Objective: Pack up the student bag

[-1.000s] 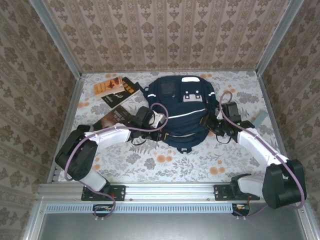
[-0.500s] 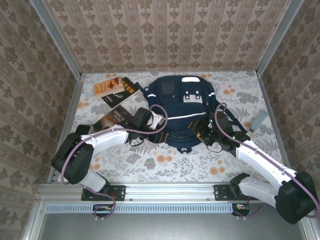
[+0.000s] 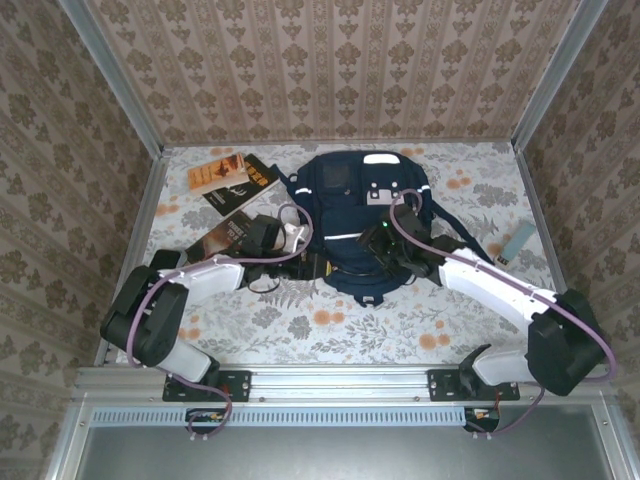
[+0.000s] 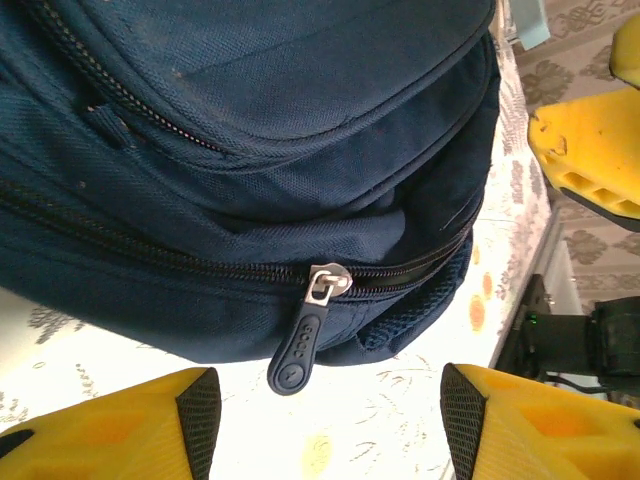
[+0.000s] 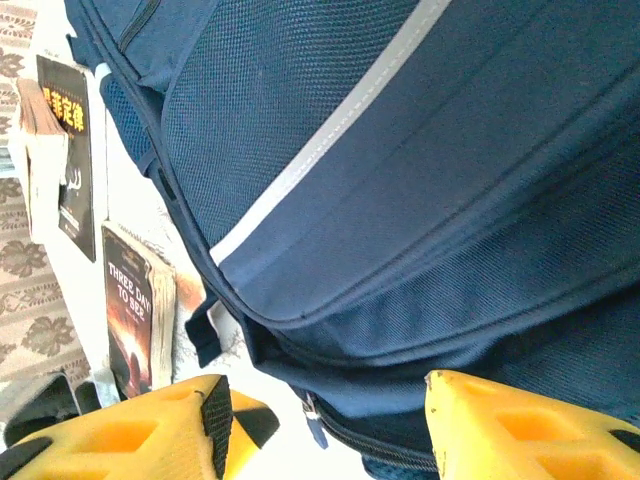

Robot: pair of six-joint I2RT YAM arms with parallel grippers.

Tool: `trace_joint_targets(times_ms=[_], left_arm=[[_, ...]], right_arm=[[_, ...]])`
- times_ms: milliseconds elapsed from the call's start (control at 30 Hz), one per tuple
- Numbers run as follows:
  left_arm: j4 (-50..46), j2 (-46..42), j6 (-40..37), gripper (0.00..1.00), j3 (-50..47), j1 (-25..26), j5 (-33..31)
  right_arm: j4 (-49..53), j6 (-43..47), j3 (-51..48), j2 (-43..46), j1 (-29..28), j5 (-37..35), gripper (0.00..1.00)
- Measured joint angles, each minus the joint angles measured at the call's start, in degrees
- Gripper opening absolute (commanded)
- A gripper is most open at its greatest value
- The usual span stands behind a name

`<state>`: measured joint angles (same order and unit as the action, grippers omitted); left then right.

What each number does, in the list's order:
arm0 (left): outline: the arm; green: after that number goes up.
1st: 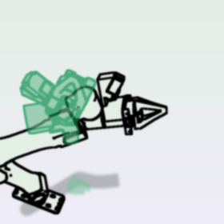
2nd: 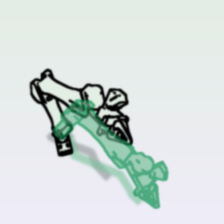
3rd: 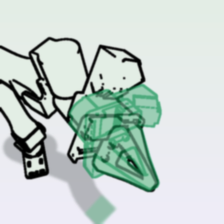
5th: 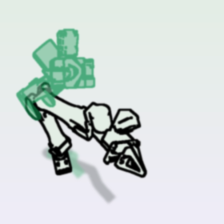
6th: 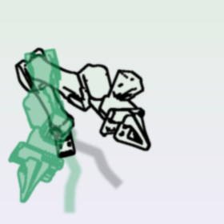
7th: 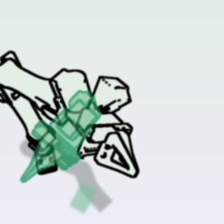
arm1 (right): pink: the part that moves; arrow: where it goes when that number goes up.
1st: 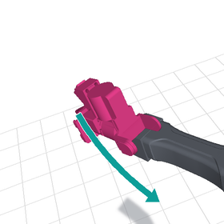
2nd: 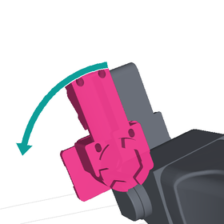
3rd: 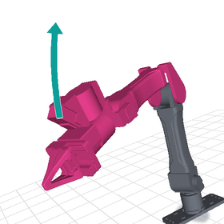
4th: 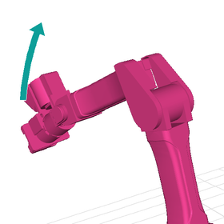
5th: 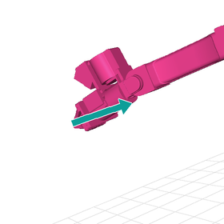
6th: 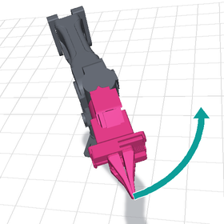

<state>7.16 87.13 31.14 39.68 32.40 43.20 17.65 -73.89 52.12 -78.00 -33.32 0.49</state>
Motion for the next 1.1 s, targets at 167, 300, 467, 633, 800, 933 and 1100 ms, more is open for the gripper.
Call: trace_joint_targets(times_ms=[167,300,467,633,800,933,1100], left_arm=[[1.1,1.9,0.4,0.62,0.0,-0.3,2.2],[1.1,2.3,0.2,0.62,0.0,-0.2,3.1],[1.0,2.3,-1.0,0.61,0.0,-0.2,3.6],[1.0,2.6,-1.6,0.61,0.0,-0.2,3.5],[1.0,2.6,-2.3,0.61,0.0,-0.2,3.3],[0.9,2.8,-2.7,0.61,0.0,-0.2,3.3],[0.9,2.9,-2.9,0.60,0.0,-0.2,3.3]], right_arm=[[1.5,-2.4,5.4,-8.6,-0.1,-1.0,0.48],[2.4,-4.4,7.5,-13.0,-0.1,-1.6,0.46],[3.2,-7.5,8.0,-14.7,-0.1,-1.7,0.45],[4.6,-11.2,8.0,-15.3,-0.4,-3.0,0.55],[7.0,-14.9,8.1,-15.3,-1.1,-5.9,0.59],[7.0,-16.5,9.0,-16.6,-1.1,-6.1,0.51],[5.3,-16.9,10.8,-20.3,-1.2,-4.8,0.35]])
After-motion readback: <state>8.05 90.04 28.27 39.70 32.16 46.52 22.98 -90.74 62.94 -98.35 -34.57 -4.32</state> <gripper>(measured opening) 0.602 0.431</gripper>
